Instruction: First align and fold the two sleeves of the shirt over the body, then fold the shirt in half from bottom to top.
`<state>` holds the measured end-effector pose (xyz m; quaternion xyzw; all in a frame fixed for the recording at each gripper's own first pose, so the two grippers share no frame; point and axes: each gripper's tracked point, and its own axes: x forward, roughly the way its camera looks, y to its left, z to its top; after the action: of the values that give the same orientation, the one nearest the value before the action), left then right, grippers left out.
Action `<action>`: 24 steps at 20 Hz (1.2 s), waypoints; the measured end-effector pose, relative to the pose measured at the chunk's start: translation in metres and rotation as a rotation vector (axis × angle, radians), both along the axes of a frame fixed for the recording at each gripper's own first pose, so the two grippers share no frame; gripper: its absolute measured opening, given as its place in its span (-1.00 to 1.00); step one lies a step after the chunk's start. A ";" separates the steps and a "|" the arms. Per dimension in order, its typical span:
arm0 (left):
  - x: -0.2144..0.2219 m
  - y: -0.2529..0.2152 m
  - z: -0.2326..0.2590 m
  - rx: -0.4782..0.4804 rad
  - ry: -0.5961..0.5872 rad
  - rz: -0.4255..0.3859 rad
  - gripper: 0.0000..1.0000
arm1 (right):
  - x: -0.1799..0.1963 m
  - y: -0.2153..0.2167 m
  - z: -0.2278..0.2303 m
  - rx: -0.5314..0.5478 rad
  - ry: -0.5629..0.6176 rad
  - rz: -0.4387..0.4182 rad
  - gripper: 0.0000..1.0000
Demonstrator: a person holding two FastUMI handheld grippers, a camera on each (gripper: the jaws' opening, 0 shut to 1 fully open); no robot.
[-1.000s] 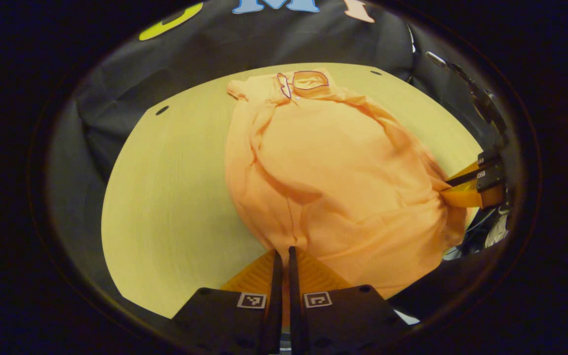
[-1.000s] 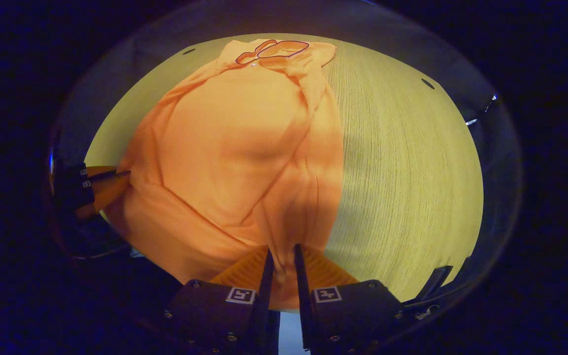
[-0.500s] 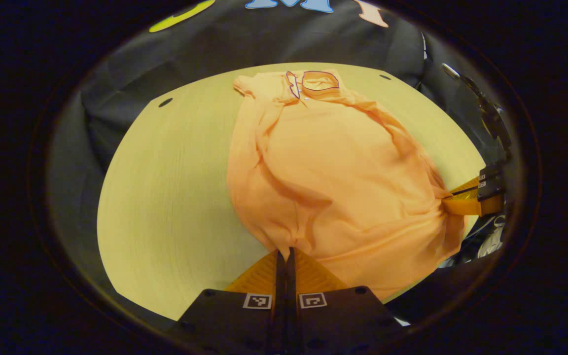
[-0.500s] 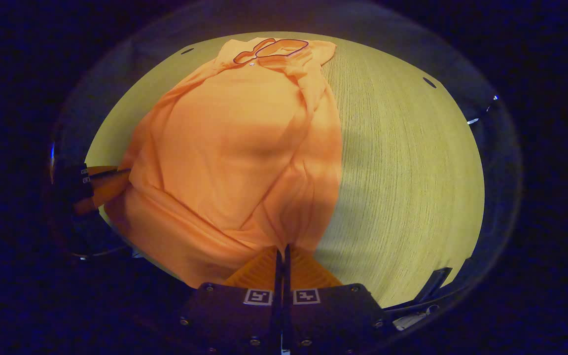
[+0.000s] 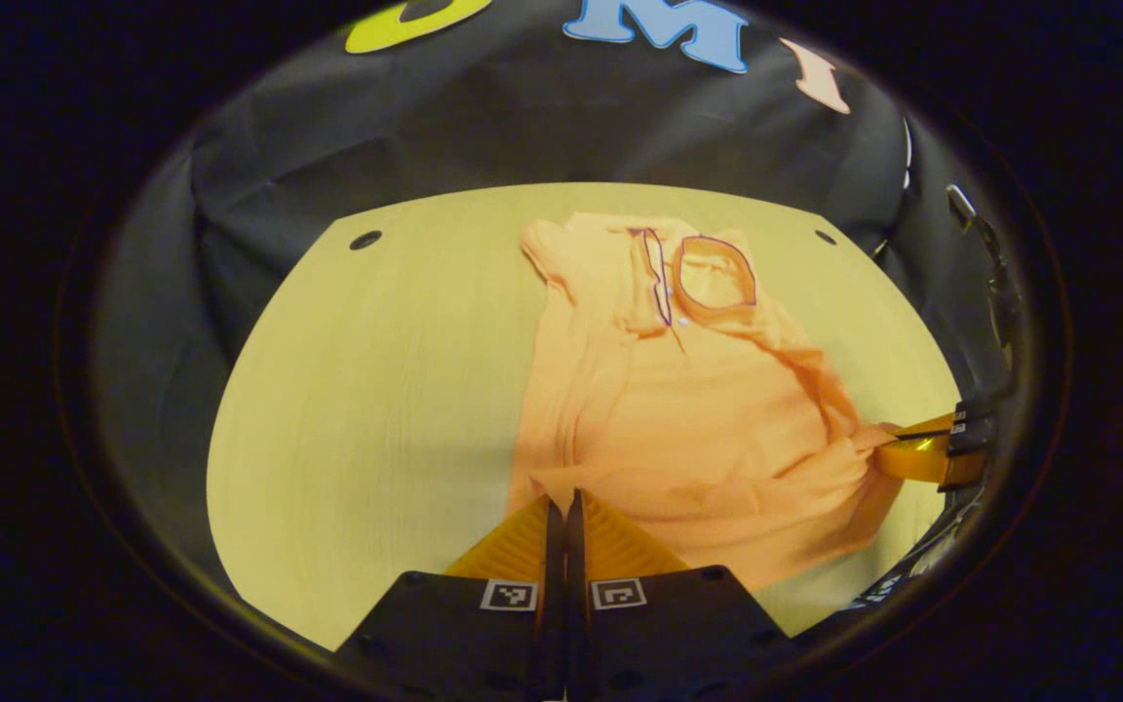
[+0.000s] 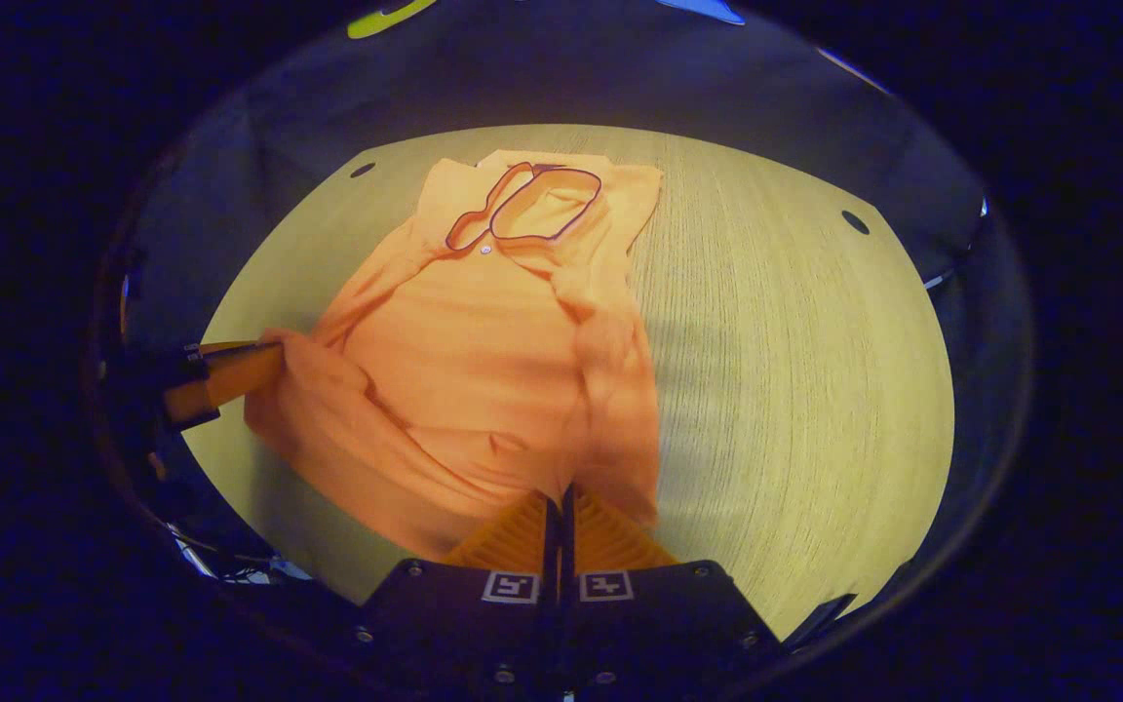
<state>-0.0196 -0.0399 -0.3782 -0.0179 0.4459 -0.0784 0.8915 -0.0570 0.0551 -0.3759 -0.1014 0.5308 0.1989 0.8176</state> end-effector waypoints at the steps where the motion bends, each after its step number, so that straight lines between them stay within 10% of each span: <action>1: 0.021 0.000 0.008 -0.009 -0.022 0.013 -0.88 | 0.029 0.007 0.009 0.016 -0.043 0.001 -0.98; 15: 0.278 -0.004 0.049 -0.041 -0.261 0.134 -0.85 | 0.287 0.064 0.069 0.126 -0.358 -0.072 -0.99; 24: 0.373 -0.012 0.051 -0.035 -0.322 0.148 -0.89 | 0.371 0.066 0.066 0.151 -0.403 -0.170 -0.94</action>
<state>0.3534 -0.0520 -0.3274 -0.0534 0.2936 -0.0224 0.9542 0.3137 0.1215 -0.3102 -0.0326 0.3471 0.1444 0.9261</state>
